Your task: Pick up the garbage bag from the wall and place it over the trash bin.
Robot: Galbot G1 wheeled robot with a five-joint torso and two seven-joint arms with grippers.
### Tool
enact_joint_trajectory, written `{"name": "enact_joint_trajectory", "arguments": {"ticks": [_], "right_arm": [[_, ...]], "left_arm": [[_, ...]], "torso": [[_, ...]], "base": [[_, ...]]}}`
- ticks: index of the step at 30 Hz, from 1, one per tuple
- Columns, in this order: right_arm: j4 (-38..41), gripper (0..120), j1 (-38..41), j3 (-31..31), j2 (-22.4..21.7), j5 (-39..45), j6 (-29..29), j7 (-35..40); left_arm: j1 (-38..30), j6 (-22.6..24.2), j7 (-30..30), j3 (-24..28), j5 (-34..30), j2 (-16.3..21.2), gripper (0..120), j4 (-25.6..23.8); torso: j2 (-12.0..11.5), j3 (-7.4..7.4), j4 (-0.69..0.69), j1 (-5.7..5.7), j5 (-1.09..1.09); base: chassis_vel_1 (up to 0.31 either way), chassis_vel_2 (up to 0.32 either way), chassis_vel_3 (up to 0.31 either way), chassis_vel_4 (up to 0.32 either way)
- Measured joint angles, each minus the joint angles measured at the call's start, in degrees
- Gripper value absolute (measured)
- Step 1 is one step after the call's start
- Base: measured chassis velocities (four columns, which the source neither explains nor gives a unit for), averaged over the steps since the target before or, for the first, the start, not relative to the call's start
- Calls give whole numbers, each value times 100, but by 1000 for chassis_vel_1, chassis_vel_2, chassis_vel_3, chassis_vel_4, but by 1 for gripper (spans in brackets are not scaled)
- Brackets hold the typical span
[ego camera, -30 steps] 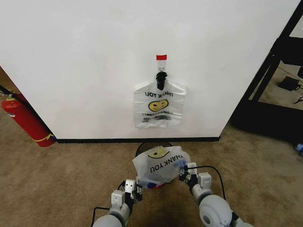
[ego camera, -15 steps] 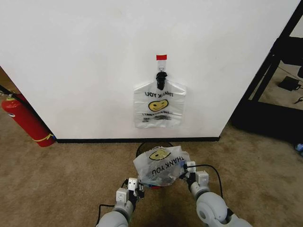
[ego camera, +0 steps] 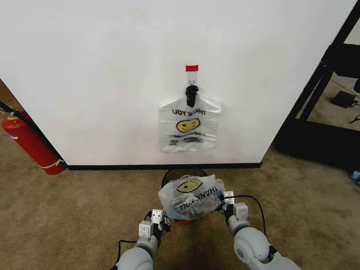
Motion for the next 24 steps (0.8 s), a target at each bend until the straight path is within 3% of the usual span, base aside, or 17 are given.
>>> {"name": "enact_joint_trajectory", "arguments": {"ticks": [6,10,20,24], "right_arm": [[271,1,-119,78,-100,17,-36,-68],[726,19,-332,168,-383,80,-48,-67],[1390,50,-642,270,-973,154,-95,-40],[1510,69,-693,257,-1148,170,-146,-52]], "left_arm": [[218,24,80,-52,173,213,22,-408],[392,88,120,-134,309,414,40,-840],[766,191,172,-286,522,673,72,-1580],[1095,196,213,-391,683,791,90,-1831]], "torso": [[0,0,0,0,0],[1,-1,0,0,0],[1,-1,-1,-1,0],[1,-1,1,-1,0]], "base": [[0,0,0,0],[0,0,0,0],[0,0,0,0],[0,0,0,0]]}}
